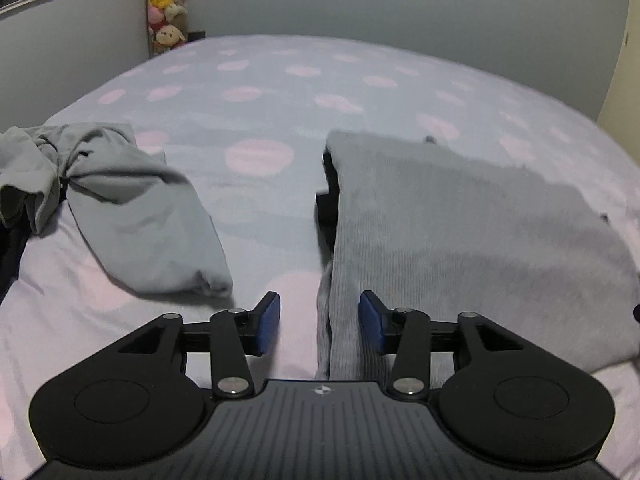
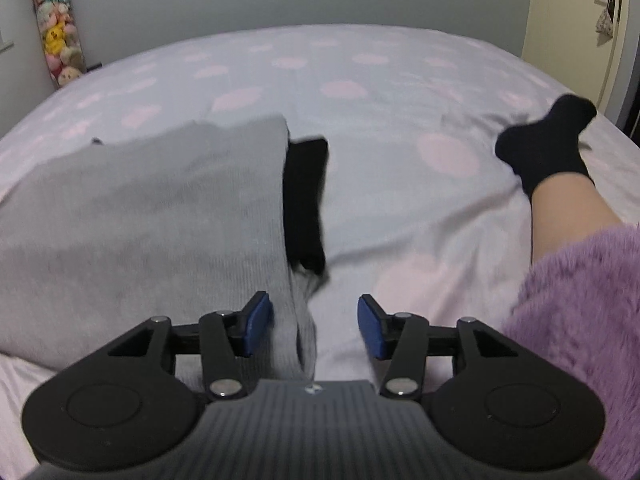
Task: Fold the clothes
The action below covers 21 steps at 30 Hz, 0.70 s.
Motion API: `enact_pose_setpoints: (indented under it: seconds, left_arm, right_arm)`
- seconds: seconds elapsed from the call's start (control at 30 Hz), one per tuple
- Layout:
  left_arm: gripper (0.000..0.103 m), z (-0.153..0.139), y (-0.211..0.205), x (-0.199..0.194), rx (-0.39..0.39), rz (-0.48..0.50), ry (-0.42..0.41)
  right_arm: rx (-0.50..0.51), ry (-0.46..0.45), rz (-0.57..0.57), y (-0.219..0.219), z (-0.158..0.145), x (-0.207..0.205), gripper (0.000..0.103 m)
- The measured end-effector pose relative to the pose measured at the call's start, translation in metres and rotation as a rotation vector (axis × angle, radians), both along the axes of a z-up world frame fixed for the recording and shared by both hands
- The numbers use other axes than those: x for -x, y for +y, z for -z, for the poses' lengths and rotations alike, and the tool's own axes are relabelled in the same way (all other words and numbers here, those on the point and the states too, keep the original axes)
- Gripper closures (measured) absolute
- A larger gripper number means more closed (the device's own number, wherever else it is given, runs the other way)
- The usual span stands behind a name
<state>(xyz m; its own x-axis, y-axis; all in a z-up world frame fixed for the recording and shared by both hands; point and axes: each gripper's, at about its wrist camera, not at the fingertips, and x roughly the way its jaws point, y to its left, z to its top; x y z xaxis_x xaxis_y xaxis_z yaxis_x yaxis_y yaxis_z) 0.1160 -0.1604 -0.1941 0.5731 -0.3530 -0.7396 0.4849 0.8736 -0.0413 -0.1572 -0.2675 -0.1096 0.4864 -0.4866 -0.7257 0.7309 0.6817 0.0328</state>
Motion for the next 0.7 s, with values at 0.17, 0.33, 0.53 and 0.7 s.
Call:
enact_pose_setpoints:
  seconds: [0.17,0.33,0.53,0.7]
  left_arm:
    - [0.061,-0.001,0.004,-0.002,0.009,-0.01,0.038]
    - [0.06,-0.014,0.004,-0.006,0.064,0.001,0.043]
    - [0.06,-0.038,-0.01,-0.025,0.096,0.033,0.023]
    - [0.056,-0.057,-0.02,-0.047,0.12,0.044,-0.002]
  right_arm:
    - [0.021,0.018,0.003,0.005,0.002,0.003,0.047]
    - [0.008,-0.017,0.028,0.001,0.001,0.008,0.047]
    - [0.031,-0.051,0.039,-0.002,-0.006,0.007,0.046]
    - [-0.02,-0.111,0.044,-0.015,-0.015,0.006,0.046]
